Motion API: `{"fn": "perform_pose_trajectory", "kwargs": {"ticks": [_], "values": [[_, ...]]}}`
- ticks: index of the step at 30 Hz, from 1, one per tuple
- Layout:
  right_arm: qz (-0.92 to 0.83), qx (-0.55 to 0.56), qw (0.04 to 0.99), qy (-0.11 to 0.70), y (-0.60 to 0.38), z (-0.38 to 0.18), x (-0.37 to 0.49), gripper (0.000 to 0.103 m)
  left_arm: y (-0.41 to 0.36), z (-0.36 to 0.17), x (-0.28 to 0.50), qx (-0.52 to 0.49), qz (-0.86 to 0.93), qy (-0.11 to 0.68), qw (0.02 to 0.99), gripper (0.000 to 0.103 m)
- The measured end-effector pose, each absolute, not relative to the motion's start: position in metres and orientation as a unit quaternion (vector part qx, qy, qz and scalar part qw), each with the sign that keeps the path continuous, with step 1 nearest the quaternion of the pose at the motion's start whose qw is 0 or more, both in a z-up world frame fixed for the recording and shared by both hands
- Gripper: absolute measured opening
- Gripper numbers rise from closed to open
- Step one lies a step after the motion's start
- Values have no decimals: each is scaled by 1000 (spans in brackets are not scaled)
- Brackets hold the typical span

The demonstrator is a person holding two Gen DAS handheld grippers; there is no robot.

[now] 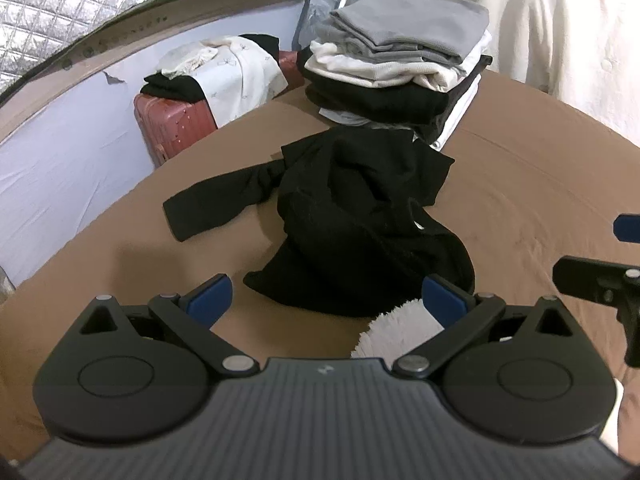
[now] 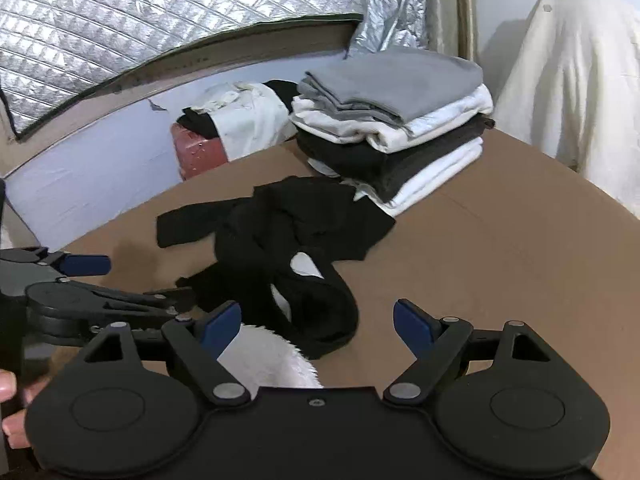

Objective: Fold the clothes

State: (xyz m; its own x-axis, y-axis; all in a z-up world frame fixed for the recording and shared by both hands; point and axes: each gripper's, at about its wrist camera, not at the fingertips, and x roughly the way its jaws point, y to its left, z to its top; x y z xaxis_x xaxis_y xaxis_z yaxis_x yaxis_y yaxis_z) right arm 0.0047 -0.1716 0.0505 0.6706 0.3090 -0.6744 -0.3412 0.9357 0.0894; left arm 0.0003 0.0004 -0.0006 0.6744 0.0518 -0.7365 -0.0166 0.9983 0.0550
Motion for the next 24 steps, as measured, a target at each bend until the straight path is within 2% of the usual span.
{"fn": "perform_pose_trajectory", "kwargs": {"ticks": [6, 12, 24], "values": [[203, 14, 915, 349, -172, 55, -4, 87, 2, -3, 2, 11, 18, 406, 913, 103], [189, -17, 908, 373, -160, 52, 7, 87, 2, -2, 0, 4, 20, 408, 913, 103], [191, -9, 910, 367, -171, 54, 1, 87, -4, -5, 1, 13, 13, 414, 910, 103]]}}
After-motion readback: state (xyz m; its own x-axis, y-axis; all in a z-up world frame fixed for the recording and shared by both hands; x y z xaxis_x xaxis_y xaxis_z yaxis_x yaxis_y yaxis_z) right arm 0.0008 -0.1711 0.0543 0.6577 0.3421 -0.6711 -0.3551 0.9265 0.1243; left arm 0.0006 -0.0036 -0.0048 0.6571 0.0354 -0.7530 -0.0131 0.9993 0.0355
